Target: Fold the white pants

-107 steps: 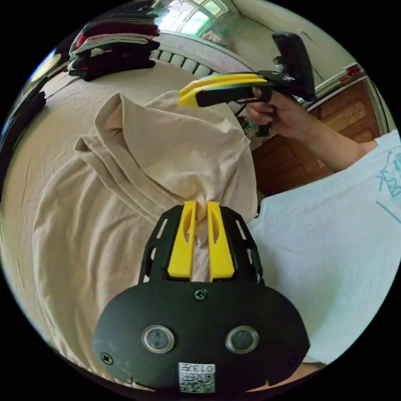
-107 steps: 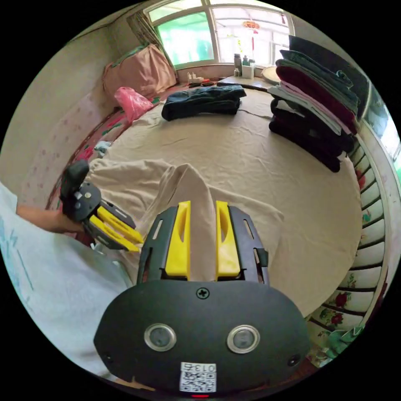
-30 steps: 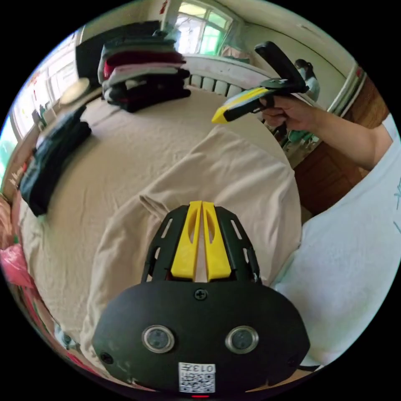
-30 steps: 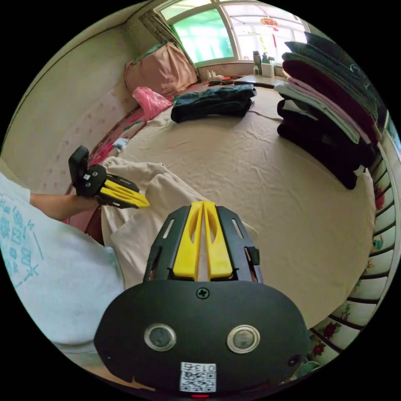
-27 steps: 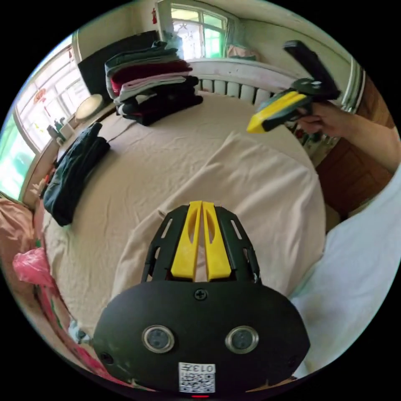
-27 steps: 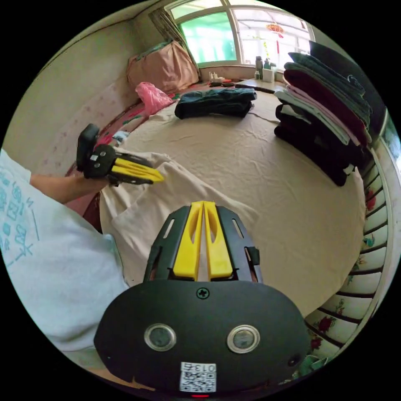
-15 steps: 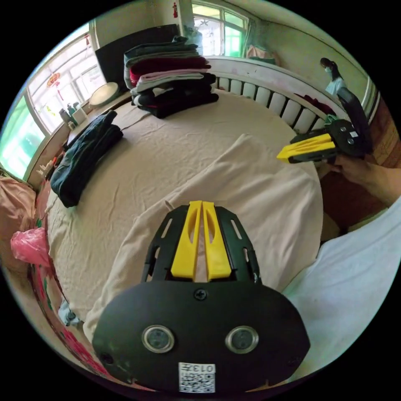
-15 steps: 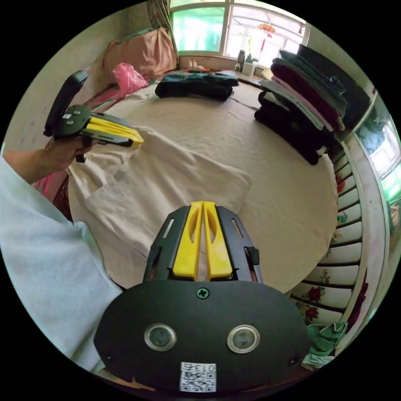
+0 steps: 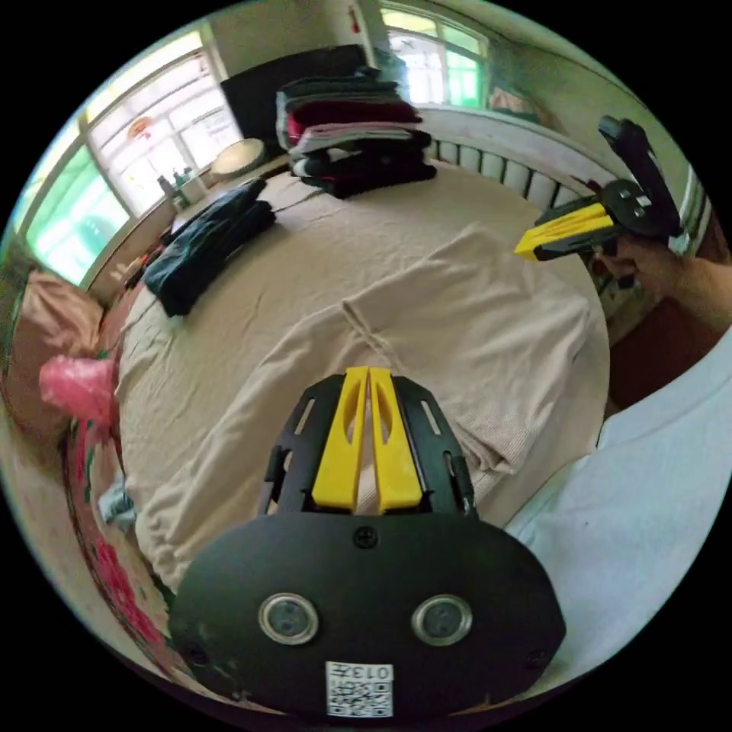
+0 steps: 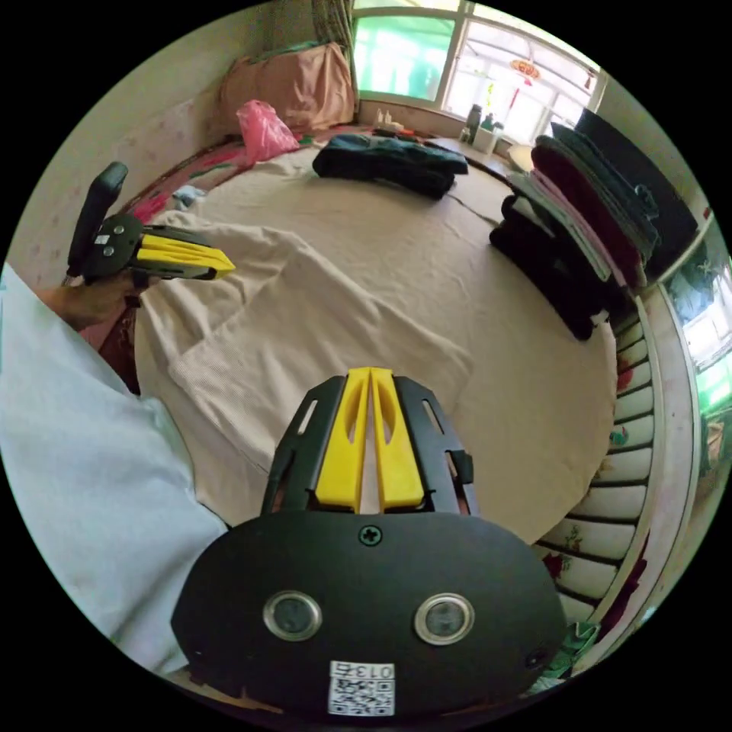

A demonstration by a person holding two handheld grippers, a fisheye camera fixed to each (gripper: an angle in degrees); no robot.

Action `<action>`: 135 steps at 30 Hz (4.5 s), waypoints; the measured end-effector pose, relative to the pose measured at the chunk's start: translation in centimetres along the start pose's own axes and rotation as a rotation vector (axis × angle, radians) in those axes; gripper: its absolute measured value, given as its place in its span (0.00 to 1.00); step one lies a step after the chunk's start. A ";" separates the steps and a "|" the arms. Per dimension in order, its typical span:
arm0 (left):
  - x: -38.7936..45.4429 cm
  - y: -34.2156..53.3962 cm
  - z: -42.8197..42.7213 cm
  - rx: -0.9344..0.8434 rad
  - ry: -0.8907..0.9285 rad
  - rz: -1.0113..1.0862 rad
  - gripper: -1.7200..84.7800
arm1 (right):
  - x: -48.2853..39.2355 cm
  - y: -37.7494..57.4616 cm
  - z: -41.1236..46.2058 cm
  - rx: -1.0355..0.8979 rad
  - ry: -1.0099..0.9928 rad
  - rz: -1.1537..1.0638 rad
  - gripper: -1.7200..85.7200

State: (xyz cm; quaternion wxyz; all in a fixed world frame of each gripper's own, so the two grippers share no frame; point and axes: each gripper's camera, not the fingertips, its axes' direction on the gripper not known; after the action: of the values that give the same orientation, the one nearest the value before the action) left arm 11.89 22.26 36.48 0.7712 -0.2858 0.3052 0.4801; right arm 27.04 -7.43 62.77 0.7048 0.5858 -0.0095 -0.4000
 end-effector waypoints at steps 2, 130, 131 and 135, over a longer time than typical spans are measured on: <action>-6.3 5.7 -3.5 0.062 -0.034 -0.313 0.07 | -1.0 -2.7 -0.5 0.030 -0.105 -0.082 0.05; -11.8 -10.3 -6.7 -0.033 0.302 -0.300 0.16 | 16.0 -28.2 -30.4 0.065 -0.560 0.505 0.25; -12.3 -9.5 -6.3 -0.047 0.319 -0.310 0.16 | 16.2 -28.0 -28.9 0.033 -0.572 0.490 0.25; -13.7 -8.6 -5.0 -0.063 0.414 -0.371 0.16 | 16.5 -26.3 -25.8 0.008 -0.601 0.468 0.23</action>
State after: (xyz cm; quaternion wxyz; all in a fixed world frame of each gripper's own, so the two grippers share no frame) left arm 13.98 7.57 44.68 0.7578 -0.4527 0.3835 0.2716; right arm 36.15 4.33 25.27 0.7406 0.4272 -0.3509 -0.3820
